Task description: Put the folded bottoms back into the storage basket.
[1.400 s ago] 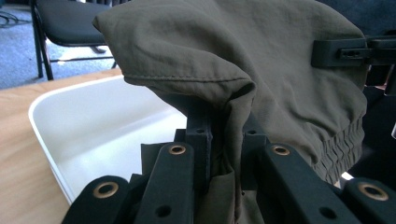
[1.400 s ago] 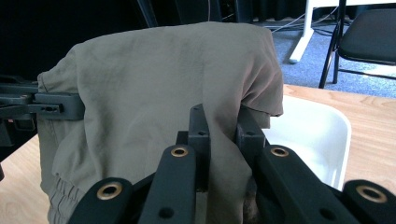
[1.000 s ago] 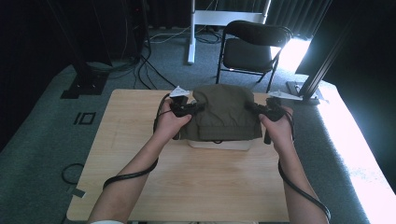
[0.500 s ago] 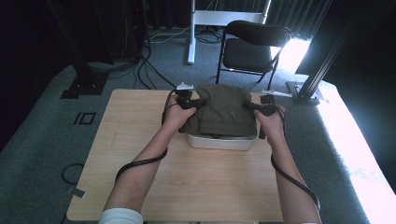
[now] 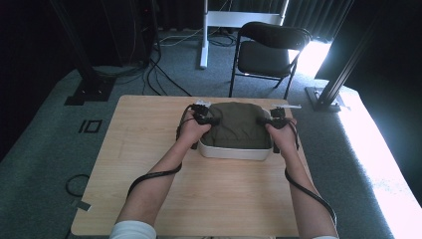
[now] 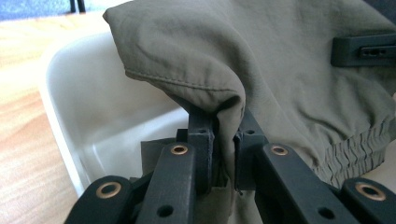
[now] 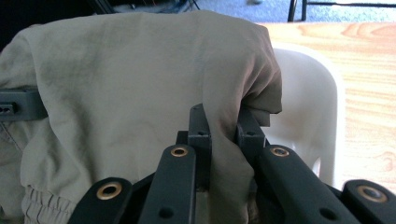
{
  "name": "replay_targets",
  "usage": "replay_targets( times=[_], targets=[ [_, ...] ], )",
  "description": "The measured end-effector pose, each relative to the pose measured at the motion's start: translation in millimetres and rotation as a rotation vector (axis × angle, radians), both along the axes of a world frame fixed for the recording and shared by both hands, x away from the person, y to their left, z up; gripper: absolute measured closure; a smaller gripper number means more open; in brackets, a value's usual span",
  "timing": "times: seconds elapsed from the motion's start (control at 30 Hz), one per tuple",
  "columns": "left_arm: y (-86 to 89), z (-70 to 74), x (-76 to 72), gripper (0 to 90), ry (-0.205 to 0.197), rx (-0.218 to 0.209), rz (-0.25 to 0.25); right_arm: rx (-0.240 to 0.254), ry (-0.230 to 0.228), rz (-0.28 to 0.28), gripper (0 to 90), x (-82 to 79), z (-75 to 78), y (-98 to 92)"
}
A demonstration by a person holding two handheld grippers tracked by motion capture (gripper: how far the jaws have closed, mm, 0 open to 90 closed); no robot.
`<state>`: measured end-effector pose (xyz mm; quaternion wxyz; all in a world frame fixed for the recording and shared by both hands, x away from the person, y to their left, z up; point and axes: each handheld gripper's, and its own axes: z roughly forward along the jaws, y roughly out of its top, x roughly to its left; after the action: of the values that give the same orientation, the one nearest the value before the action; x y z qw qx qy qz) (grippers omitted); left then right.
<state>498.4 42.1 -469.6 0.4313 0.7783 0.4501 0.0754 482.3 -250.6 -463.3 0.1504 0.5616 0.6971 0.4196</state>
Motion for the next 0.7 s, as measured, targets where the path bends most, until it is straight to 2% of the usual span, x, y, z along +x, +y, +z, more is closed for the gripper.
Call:
replay_targets(
  times=[0.1,0.17,0.2,0.33,0.53,0.57,0.63,0.7],
  targets=[
    [-1.2,-5.3,-0.1,82.7,0.033,0.024,0.015,-0.025,0.018,-0.002,80.7,1.1,-5.3,3.6],
    [-1.2,-5.3,-0.1,82.6,0.033,0.024,0.015,-0.029,0.025,-0.004,80.7,1.4,-7.1,4.7],
    [-2.3,-6.6,0.3,82.5,0.034,0.043,0.020,-0.044,0.030,-0.008,80.6,2.0,-9.4,6.1],
    [-4.8,-6.9,1.4,81.6,0.034,0.076,0.017,-0.058,0.044,-0.016,80.5,2.1,-12.4,7.9],
    [-7.7,-9.0,5.1,78.5,0.027,0.077,0.035,-0.097,0.068,-0.024,79.3,4.9,-16.1,10.3],
    [-8.8,-9.0,5.5,75.4,0.029,0.078,0.036,-0.103,0.067,-0.021,77.8,5.0,-15.9,10.6],
    [-10.5,-9.6,6.2,68.4,0.022,0.080,0.038,-0.097,0.076,-0.027,69.3,5.5,-15.6,10.6],
    [-11.7,-10.5,6.4,66.1,0.013,0.087,0.025,-0.102,0.070,-0.025,64.4,6.0,-15.2,10.5]
  ],
)
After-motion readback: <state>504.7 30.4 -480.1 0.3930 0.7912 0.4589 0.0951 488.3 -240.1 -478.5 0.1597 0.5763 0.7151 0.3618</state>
